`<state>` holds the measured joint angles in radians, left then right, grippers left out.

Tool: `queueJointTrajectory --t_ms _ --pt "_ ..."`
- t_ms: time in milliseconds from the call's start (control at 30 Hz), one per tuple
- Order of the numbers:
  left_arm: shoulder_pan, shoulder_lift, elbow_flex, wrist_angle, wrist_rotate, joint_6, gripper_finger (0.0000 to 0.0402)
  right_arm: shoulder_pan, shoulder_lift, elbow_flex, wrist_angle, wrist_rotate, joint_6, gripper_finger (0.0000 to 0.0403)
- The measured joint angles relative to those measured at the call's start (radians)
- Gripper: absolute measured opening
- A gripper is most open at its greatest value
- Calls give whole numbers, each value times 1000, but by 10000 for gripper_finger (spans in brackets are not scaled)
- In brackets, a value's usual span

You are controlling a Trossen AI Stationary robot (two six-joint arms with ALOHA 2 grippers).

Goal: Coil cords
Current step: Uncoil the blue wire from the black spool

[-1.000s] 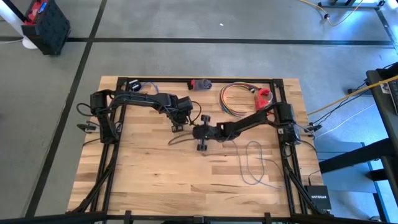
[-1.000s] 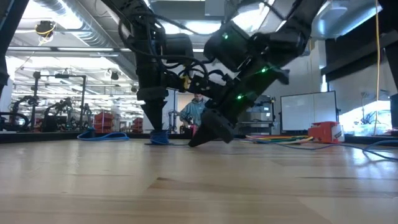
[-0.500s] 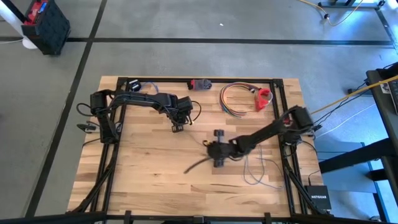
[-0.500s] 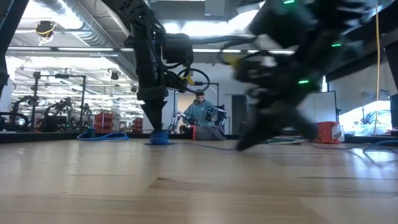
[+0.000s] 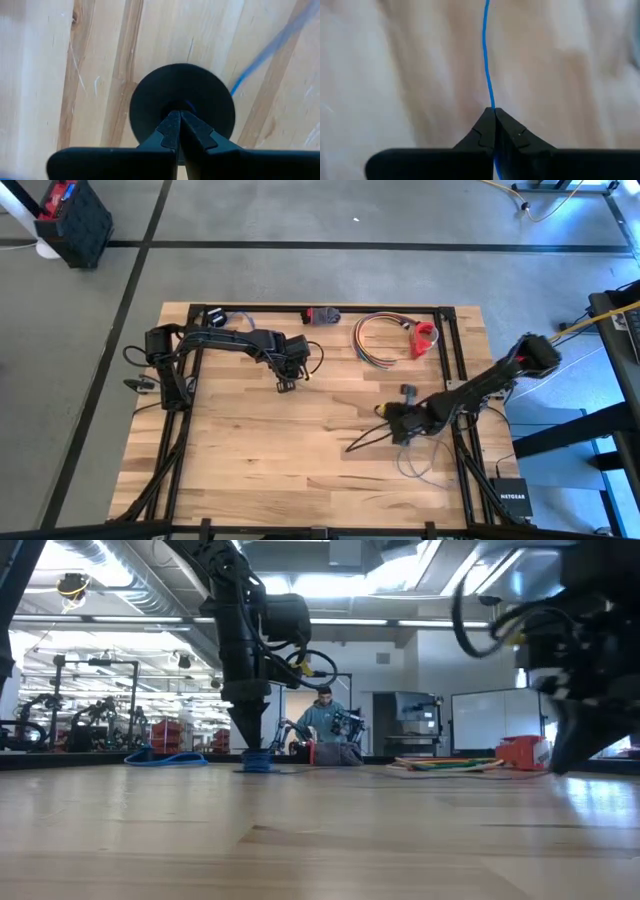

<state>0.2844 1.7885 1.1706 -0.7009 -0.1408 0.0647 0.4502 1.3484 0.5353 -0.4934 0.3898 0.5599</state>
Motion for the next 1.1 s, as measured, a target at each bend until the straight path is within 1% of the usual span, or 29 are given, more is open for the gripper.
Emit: queueJointTrajectory --t_ms 100,200,300,367,500,567,600,667,733,833,933,1000,1100 --pt "0 0 0 5 0 0 4 19 -92 -3 -180 27 111 3" --pt "0 0 0 7 0 0 4 16 -171 -3 -277 37 192 4" --pt "0 0 0 7 0 1 4 15 -217 -3 -252 61 223 17" --pt "0 0 0 6 0 1 4 15 -231 -1 -204 64 210 35" --pt "0 0 0 6 0 2 4 15 -233 18 -158 67 161 93" --pt "0 0 0 6 0 3 4 15 -231 33 -121 90 127 125" --pt "0 0 0 6 0 3 4 15 -231 34 -78 116 110 140" --pt "0 0 0 6 0 3 4 7 -229 28 69 183 33 166" --pt "0 0 0 6 1 3 4 -22 -209 19 245 201 -78 185" --pt "0 0 0 6 1 3 4 -93 -141 8 466 167 -227 200" --pt "0 0 0 5 1 0 4 -173 -37 8 653 120 -341 204" --pt "0 0 0 5 1 0 4 -230 51 8 783 46 -400 204" --pt "0 0 0 5 0 1 4 -309 194 9 976 -60 -434 204"
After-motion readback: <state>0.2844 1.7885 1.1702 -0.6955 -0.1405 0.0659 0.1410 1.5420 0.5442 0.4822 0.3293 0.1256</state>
